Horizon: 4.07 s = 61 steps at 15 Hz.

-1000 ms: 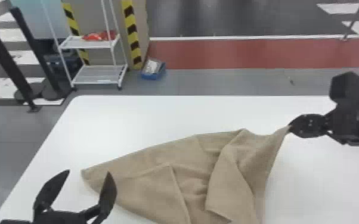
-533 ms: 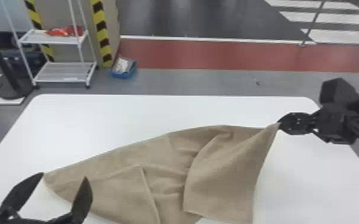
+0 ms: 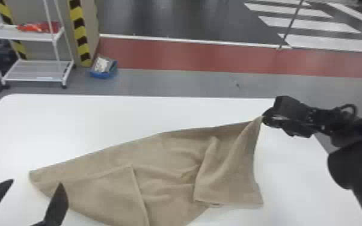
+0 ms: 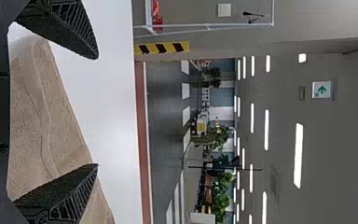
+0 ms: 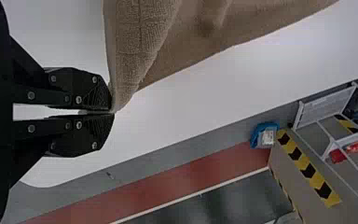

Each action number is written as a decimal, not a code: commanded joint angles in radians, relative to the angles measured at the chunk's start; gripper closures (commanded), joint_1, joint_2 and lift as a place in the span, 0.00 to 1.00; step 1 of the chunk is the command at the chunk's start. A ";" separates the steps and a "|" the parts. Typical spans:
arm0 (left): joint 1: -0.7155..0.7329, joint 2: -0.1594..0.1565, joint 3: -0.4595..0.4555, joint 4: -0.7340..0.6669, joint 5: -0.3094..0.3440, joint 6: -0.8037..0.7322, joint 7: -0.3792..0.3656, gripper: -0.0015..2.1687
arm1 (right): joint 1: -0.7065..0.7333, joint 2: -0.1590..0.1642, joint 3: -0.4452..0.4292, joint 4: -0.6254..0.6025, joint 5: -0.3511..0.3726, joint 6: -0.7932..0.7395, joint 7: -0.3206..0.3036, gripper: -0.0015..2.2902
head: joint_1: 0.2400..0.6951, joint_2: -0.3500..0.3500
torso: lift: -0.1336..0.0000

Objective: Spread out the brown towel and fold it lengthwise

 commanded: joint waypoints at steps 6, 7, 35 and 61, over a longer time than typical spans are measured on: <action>-0.013 -0.003 0.000 0.014 -0.002 0.015 0.000 0.02 | 0.018 -0.014 -0.041 -0.044 -0.047 0.219 0.006 0.03 | 1.00 0.22 | 0.07; -0.017 -0.003 0.000 0.014 -0.003 0.018 0.000 0.02 | 0.041 -0.020 -0.066 -0.082 -0.068 0.241 0.032 0.03 | 1.00 0.21 | 0.07; -0.023 -0.003 0.009 0.041 0.011 0.049 0.000 0.02 | 0.487 -0.109 0.094 -0.570 0.065 0.535 0.445 0.23 | 1.00 0.37 | 0.07; -0.022 -0.003 -0.006 0.014 -0.014 0.049 -0.046 0.02 | 0.464 -0.066 -0.043 -0.519 -0.068 0.370 0.433 0.59 | 1.00 0.33 | 0.07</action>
